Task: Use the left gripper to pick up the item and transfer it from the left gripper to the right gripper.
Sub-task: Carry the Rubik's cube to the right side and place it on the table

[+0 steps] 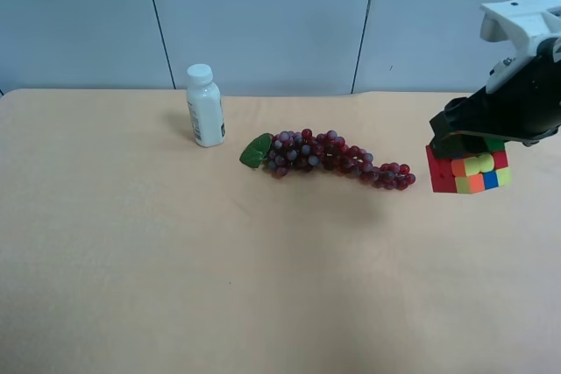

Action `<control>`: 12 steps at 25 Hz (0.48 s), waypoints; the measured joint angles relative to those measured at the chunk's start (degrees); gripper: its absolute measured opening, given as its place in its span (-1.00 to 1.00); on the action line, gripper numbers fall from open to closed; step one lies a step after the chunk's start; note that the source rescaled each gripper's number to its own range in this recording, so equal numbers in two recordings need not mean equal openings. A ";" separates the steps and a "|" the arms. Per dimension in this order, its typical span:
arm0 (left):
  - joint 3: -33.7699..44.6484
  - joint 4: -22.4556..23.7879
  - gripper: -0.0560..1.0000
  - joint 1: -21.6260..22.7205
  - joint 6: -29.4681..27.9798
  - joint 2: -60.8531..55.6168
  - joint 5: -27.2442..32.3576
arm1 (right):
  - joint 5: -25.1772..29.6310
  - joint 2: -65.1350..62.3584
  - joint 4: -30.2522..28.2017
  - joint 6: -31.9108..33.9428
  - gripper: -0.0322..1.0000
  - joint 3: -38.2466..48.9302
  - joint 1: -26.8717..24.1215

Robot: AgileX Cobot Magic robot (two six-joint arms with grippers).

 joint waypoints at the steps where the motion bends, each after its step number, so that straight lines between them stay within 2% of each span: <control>1: 0.00 0.00 -0.05 0.00 0.00 0.00 0.00 | 0.55 1.14 0.45 0.13 -0.94 0.00 -0.43; 12: 0.00 0.00 -0.05 0.00 0.00 0.00 0.00 | 0.62 10.97 1.48 0.32 -0.94 0.00 -2.17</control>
